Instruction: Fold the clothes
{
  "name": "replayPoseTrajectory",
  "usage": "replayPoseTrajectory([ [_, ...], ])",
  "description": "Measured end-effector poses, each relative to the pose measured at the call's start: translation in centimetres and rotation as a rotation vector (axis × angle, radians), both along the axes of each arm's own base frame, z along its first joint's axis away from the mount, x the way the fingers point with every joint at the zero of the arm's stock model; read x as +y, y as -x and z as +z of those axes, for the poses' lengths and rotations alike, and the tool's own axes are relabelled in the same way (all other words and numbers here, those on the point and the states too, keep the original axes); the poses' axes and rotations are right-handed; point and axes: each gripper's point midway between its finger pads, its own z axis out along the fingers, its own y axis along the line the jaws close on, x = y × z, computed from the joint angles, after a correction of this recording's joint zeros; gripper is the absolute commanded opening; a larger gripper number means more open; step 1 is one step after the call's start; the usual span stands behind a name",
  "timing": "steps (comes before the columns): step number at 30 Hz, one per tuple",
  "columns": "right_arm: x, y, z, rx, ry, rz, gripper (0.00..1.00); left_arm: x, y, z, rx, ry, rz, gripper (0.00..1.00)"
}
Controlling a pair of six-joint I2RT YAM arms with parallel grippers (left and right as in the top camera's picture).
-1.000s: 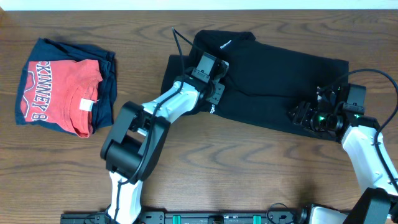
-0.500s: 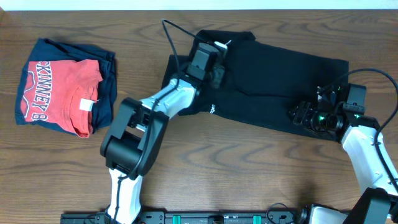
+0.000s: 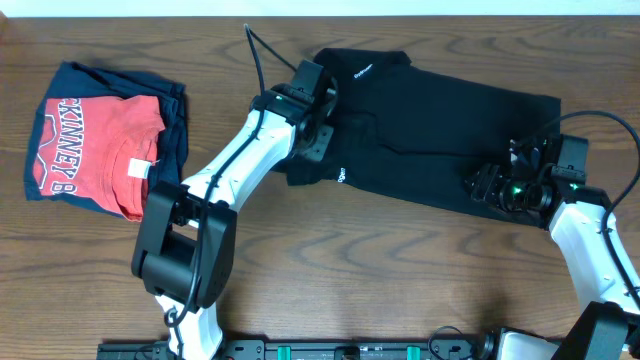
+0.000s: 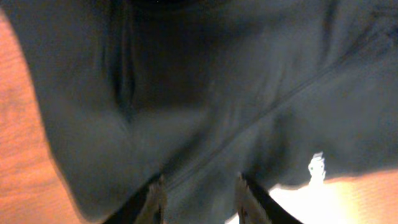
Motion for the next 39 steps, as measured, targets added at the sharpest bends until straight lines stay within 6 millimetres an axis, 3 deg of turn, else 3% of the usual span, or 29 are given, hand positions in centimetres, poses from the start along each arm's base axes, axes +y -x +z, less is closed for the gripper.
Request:
replayPoseTrajectory([
  [3,-0.3,0.6,-0.4,0.039,0.011,-0.029,0.63,1.6,1.2,-0.7,0.063,-0.036,0.043,0.43],
  [8,-1.8,1.8,-1.2,0.118,0.037,-0.123,0.67,5.1,1.2,-2.4,0.104,-0.034,0.181,0.58],
  [12,-3.8,2.4,-1.4,0.15,0.052,-0.212,0.86,6.6,0.9,-3.7,0.119,0.038,0.248,0.65],
  [14,-5.0,2.9,-1.6,0.166,0.068,-0.258,0.94,6.6,0.9,-4.1,0.13,0.082,0.261,0.65],
  [18,-7.3,4.0,-1.9,0.206,0.084,-0.353,0.94,5.6,1.6,-5.0,0.16,0.163,0.251,0.66],
  [24,-9.2,4.9,-2.0,0.224,0.081,-0.429,0.95,4.0,1.9,-5.4,0.173,0.264,0.224,0.66],
  [25,-9.3,5.0,-2.0,0.226,0.081,-0.434,0.95,3.8,1.8,-5.4,0.168,0.274,0.221,0.65],
  [34,-9.2,5.5,-2.4,0.248,0.084,-0.433,0.95,3.2,2.0,-5.3,0.182,0.31,0.218,0.14],
  [39,-9.9,5.4,-3.8,0.224,0.123,-0.447,0.93,4.0,2.1,-5.6,0.177,0.265,0.228,0.08],
])
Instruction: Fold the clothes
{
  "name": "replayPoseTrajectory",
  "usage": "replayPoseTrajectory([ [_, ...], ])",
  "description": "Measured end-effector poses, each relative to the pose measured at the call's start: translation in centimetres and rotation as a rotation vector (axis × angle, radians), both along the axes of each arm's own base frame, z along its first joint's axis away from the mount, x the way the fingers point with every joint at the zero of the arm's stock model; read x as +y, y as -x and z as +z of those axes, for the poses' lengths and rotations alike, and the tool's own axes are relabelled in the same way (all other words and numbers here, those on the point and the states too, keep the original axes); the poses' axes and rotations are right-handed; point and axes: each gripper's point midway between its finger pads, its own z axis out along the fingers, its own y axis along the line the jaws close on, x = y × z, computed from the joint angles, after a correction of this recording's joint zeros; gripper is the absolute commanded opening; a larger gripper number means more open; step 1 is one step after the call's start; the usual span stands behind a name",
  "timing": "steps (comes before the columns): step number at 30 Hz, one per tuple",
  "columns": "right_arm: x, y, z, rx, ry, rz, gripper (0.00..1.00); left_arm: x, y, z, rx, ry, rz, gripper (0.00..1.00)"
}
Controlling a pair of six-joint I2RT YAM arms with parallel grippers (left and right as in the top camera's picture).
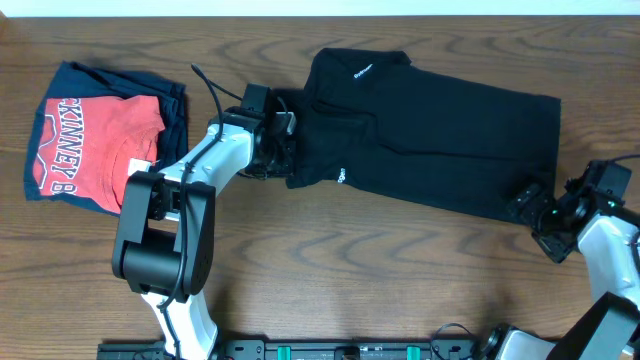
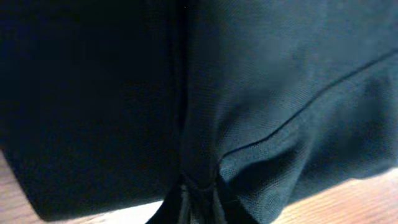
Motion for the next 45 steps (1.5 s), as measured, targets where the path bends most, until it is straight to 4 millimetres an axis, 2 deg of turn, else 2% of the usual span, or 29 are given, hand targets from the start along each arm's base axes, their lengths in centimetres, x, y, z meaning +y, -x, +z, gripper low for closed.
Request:
replayPoseTrajectory([
  [6,-0.8,-0.7,-1.4,-0.01,0.044,0.027,0.84,1.0,0.0,-0.2,0.009,-0.024,0.022,0.06],
  [11,-1.7,0.2,-1.6,0.037,0.093,0.007,0.8,1.9,-0.1,-0.2,0.018,-0.03,0.043,0.06],
  [16,-2.9,-0.3,-1.5,0.022,0.145,-0.034,0.51,2.5,-0.2,-0.2,0.022,-0.03,0.059,0.06],
  [22,-3.4,-0.7,-2.3,-0.009,0.167,-0.068,0.49,2.8,-0.2,-0.3,0.022,-0.031,0.065,0.06],
  [24,-3.3,-0.4,-3.3,-0.011,0.167,-0.073,0.39,2.8,-0.2,-0.3,0.022,-0.031,0.065,0.07],
  [27,-3.5,-0.4,-3.4,-0.021,0.181,-0.09,0.07,2.8,-0.1,-0.3,0.028,-0.033,0.062,0.06],
  [28,-3.5,-0.3,-3.4,-0.018,0.18,-0.088,0.01,2.8,0.0,-0.3,0.031,-0.035,0.062,0.06],
  [31,-3.2,0.4,-3.5,0.013,0.166,-0.095,0.01,3.1,0.5,-0.4,0.052,-0.045,0.06,0.06],
  [37,-3.1,4.2,-2.9,0.129,0.134,-0.152,0.01,4.8,1.5,-0.4,0.108,-0.055,0.095,0.06],
  [41,-3.1,4.8,-1.7,0.116,0.146,-0.162,0.04,6.2,1.7,0.2,0.112,-0.058,0.114,0.1],
  [42,-3.1,4.8,-1.5,0.114,0.15,-0.164,0.09,6.4,1.6,0.5,0.106,-0.059,0.116,0.14],
  [44,-3.2,5.0,-1.2,0.113,0.16,-0.172,0.34,6.9,1.6,1.6,0.079,-0.074,0.105,0.36],
  [45,-3.3,5.1,-1.2,0.117,0.167,-0.175,0.44,7.1,1.7,2.3,0.068,-0.082,0.105,0.46],
])
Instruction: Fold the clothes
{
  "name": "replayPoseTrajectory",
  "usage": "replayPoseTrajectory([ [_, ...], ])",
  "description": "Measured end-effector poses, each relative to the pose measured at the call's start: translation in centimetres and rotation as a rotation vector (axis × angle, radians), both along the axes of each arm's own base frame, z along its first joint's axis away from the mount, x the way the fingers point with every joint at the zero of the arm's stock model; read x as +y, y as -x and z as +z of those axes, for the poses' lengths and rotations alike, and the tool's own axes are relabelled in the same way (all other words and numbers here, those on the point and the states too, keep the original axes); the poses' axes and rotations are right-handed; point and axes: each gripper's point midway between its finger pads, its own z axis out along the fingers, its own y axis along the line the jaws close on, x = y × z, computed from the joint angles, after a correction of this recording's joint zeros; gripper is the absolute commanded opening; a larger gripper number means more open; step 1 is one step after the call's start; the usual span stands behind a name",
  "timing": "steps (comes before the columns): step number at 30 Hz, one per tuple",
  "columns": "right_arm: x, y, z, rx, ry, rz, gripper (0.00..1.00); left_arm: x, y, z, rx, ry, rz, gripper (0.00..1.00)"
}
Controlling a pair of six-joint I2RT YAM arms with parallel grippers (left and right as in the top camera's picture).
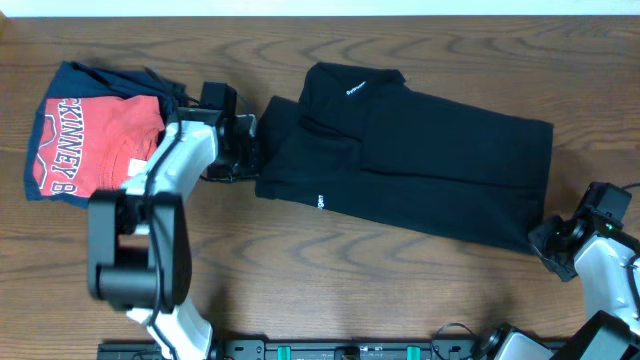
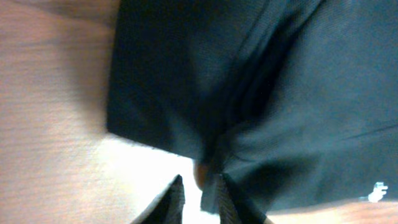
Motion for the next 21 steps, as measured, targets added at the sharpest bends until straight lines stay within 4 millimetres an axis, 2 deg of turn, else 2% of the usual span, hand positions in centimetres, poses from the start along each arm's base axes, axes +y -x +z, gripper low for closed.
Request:
replayPoseTrajectory([
  [1,-0.1,0.1,0.0,0.005,0.004,-0.003,0.52,0.1,0.1,0.8,-0.011,-0.005,0.003,0.5],
  [3,-0.1,0.2,0.0,0.009,0.005,-0.008,0.59,0.4,0.4,2.2,-0.035,-0.016,-0.001,0.54],
  [5,0.0,0.1,0.0,0.008,0.005,0.004,0.61,0.5,0.7,3.4,-0.052,-0.02,0.0,0.56],
  [8,0.4,-0.2,0.0,-0.006,-0.016,0.034,0.61,0.5,0.8,4.0,-0.065,-0.019,0.0,0.57],
  [12,1.4,-1.7,0.9,-0.074,-0.07,0.113,0.61,0.1,0.8,4.0,-0.066,-0.018,-0.013,0.62],
  [15,2.5,-3.5,2.6,-0.173,-0.111,0.19,0.63,-1.1,0.7,3.6,-0.085,-0.015,-0.045,0.65],
  [18,3.7,-4.8,4.7,-0.279,-0.143,0.258,0.64,-2.1,1.2,2.4,-0.077,-0.015,-0.079,0.65],
  [21,4.7,-5.5,6.2,-0.357,-0.164,0.308,0.65,-2.6,2.1,0.1,-0.042,-0.019,-0.097,0.65],
])
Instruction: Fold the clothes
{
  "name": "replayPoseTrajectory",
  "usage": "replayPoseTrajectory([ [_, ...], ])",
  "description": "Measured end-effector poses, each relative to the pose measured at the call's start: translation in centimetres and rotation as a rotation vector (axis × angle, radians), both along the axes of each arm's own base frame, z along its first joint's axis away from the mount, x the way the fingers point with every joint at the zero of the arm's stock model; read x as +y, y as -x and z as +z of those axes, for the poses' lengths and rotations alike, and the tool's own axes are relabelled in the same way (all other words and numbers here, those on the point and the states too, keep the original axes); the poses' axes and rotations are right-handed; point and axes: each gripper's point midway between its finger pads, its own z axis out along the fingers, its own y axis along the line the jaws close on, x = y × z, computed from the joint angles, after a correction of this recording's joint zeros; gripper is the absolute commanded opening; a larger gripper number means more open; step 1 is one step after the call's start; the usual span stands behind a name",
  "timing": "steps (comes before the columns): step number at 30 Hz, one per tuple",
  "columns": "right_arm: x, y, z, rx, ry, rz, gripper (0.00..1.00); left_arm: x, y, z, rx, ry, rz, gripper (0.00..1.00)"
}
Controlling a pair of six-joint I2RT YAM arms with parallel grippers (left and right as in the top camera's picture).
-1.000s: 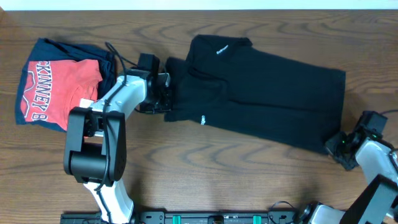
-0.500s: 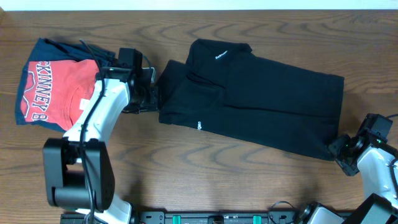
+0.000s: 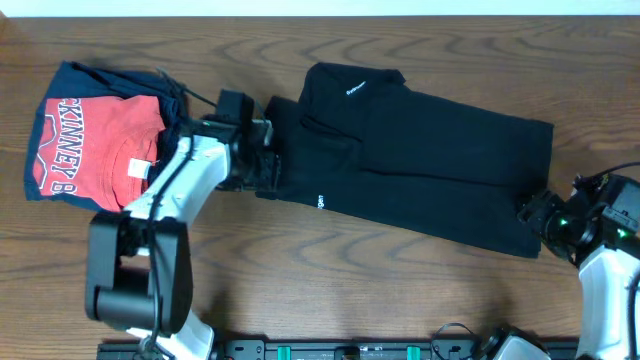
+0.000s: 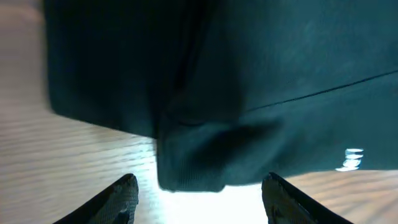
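Observation:
A black shirt (image 3: 420, 160) lies spread flat across the middle and right of the wooden table (image 3: 350, 290). My left gripper (image 3: 268, 165) sits at the shirt's left edge. In the left wrist view it (image 4: 200, 190) is open wide, and a folded sleeve end of the black shirt (image 4: 186, 168) lies on the wood just ahead of the gap, untouched by the fingers (image 4: 124, 196). My right gripper (image 3: 532, 212) is at the shirt's lower right corner. It is too small here to tell whether it is open or shut.
A folded pile (image 3: 95, 140), a red printed shirt on a navy one, rests at the far left of the table, close behind the left arm. Bare wood runs along the front edge below the black shirt.
My left gripper was shut on the shirt's left edge; it now stands open a little further right, with the cloth lying on the table. The right gripper has moved up-left to the shirt's lower right corner.
First my left gripper was open over the shirt's left part and the right sat on its lower right hem. Then the left was shut on the left sleeve and the right was off the cloth. Later the shirt lay further left, still held. Now it is released.

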Motion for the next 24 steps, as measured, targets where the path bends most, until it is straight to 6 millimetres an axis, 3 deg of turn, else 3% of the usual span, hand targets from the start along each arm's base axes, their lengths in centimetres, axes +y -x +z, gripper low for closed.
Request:
replayPoseTrajectory([
  [2,0.4,-0.2,0.5,-0.025,-0.011,0.02,0.65,0.2,0.6,-1.5,0.025,-0.008,0.0,0.61],
  [4,0.8,-0.1,0.7,-0.031,-0.024,0.032,0.65,0.5,1.3,-2.7,0.055,-0.024,0.001,0.47],
  [6,1.0,0.0,0.7,-0.029,-0.035,0.039,0.65,0.7,1.8,-3.3,0.073,-0.036,-0.001,0.23],
  [7,1.1,0.0,0.7,-0.029,-0.038,0.041,0.64,0.8,1.9,-3.4,0.079,-0.041,-0.004,0.06],
  [11,1.3,0.0,0.7,-0.033,-0.042,0.05,0.64,1.2,3.5,-3.7,0.15,-0.062,0.007,0.06],
  [19,1.5,-0.2,0.7,-0.035,-0.035,0.07,0.63,3.7,8.9,-3.4,0.371,-0.165,0.071,0.06],
  [20,1.7,-0.2,0.7,-0.034,-0.034,0.08,0.63,4.0,9.4,-3.2,0.392,-0.177,0.074,0.1],
  [21,2.0,-0.4,0.5,-0.031,-0.032,0.094,0.63,4.1,9.8,-3.0,0.407,-0.183,0.074,0.22],
  [23,2.6,-0.7,0.3,-0.029,-0.028,0.129,0.63,4.3,10.5,-2.5,0.423,-0.194,0.076,0.32],
  [24,2.9,-0.9,0.1,-0.028,-0.025,0.146,0.63,4.4,10.7,-2.2,0.424,-0.197,0.079,0.42],
])
